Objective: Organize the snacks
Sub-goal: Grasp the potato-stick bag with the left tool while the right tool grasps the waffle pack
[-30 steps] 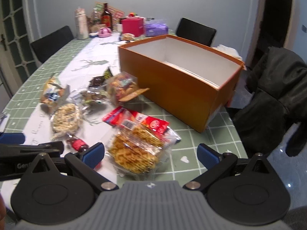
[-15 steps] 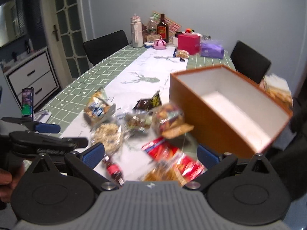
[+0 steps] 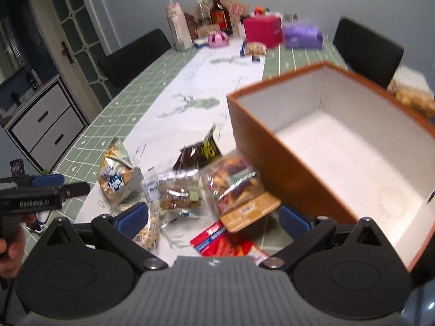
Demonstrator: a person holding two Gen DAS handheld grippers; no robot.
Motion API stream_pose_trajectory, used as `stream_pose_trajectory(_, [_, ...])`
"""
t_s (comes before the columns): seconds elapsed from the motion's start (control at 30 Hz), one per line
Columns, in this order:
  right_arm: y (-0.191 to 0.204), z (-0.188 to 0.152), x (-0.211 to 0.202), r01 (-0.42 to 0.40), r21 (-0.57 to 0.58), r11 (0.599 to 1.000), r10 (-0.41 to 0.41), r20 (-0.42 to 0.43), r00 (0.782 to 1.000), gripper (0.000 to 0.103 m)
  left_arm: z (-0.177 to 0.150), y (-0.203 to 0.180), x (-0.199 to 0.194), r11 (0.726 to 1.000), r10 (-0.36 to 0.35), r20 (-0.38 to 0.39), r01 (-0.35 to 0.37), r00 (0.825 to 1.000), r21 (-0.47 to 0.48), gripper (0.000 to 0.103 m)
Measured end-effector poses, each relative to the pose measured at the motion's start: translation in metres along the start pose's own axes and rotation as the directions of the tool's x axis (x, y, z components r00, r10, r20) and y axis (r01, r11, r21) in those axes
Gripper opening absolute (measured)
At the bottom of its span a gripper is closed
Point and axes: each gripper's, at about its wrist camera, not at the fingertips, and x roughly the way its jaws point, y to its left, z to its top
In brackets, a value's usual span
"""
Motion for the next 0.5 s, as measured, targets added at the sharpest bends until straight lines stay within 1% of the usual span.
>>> stream_pose_trajectory(0.03, [0.000,-0.001,0.002,0.001,0.006,1.000,0.000,-0.010,1.000,0.100,0.003,0.006,0.006,0.998,-0.025,-0.015,0.024,1.000,-0.063,0.100])
stream_pose_trajectory(0.07, [0.001,-0.003,0.004,0.003,0.005,1.000,-0.003,-0.017,1.000,0.100,0.005,0.013,0.013,0.989,-0.061,-0.027,0.056,0.998,-0.138,0.100])
stream_pose_trajectory(0.13, [0.003,-0.005,0.004,0.002,-0.006,1.000,-0.002,-0.021,1.000,0.100,0.007,0.021,0.028,0.964,-0.113,-0.053,0.096,0.992,-0.249,0.100])
stream_pose_trajectory(0.23, [0.004,-0.007,0.002,0.003,-0.025,1.000,-0.003,-0.017,1.000,0.100,0.007,0.029,0.046,0.934,-0.117,-0.078,0.083,0.990,-0.347,0.100])
stream_pose_trajectory(0.33, [0.001,-0.008,0.002,0.008,-0.037,0.999,-0.009,-0.018,1.000,0.100,0.006,0.032,0.058,0.915,-0.106,-0.074,0.068,0.992,-0.398,0.100])
stream_pose_trajectory(0.4, [-0.002,-0.009,0.003,0.009,-0.031,0.999,-0.010,-0.023,1.000,0.100,0.007,0.030,0.064,0.915,-0.089,-0.072,0.053,0.993,-0.401,0.100])
stream_pose_trajectory(0.5, [-0.006,-0.010,0.006,0.011,-0.016,1.000,-0.012,-0.034,0.999,0.100,0.008,0.025,0.075,0.914,-0.056,-0.092,0.014,0.994,-0.406,0.100])
